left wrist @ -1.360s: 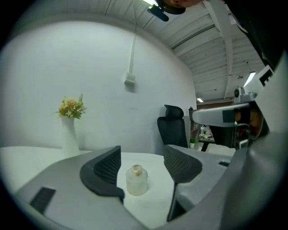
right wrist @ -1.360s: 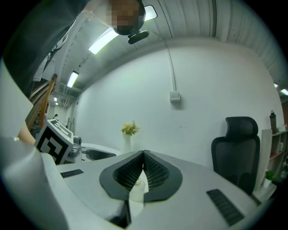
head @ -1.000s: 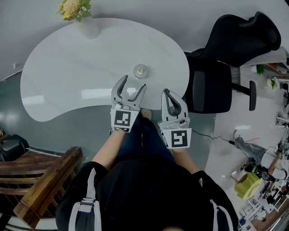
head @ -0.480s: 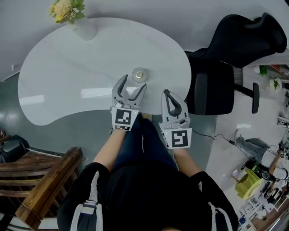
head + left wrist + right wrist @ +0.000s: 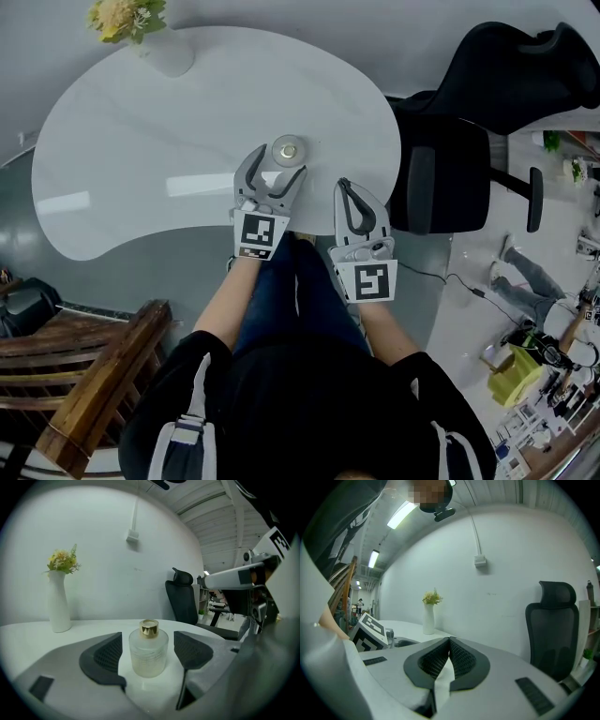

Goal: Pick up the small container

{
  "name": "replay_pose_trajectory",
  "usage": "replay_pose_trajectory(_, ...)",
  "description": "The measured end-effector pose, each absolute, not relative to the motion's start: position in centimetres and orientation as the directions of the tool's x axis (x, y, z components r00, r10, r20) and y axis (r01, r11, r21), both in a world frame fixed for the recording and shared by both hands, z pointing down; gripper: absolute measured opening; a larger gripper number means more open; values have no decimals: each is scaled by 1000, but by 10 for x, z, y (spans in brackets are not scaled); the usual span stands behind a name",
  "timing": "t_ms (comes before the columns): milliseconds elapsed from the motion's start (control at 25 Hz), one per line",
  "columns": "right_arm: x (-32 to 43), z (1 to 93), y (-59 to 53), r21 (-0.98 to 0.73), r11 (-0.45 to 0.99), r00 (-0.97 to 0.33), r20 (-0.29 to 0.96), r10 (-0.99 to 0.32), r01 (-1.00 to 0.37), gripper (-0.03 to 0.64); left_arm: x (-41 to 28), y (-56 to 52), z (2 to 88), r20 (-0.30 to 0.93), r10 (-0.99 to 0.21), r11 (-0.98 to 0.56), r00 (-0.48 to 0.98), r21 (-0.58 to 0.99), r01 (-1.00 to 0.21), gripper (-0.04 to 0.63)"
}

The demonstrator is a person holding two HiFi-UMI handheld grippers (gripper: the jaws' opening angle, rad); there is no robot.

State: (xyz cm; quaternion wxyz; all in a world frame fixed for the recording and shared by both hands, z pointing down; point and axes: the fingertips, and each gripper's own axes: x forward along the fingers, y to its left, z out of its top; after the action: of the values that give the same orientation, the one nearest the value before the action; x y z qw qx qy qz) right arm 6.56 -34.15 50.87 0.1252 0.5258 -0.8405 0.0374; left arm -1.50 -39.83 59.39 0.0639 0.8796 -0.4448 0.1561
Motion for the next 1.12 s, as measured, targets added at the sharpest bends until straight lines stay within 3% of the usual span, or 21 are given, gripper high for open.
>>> replay_pose_trajectory(1120,67,517,-345,71,430,-399,264,-878,-900,21,7,-423,627,397,-696,-647,598,14,-762,348)
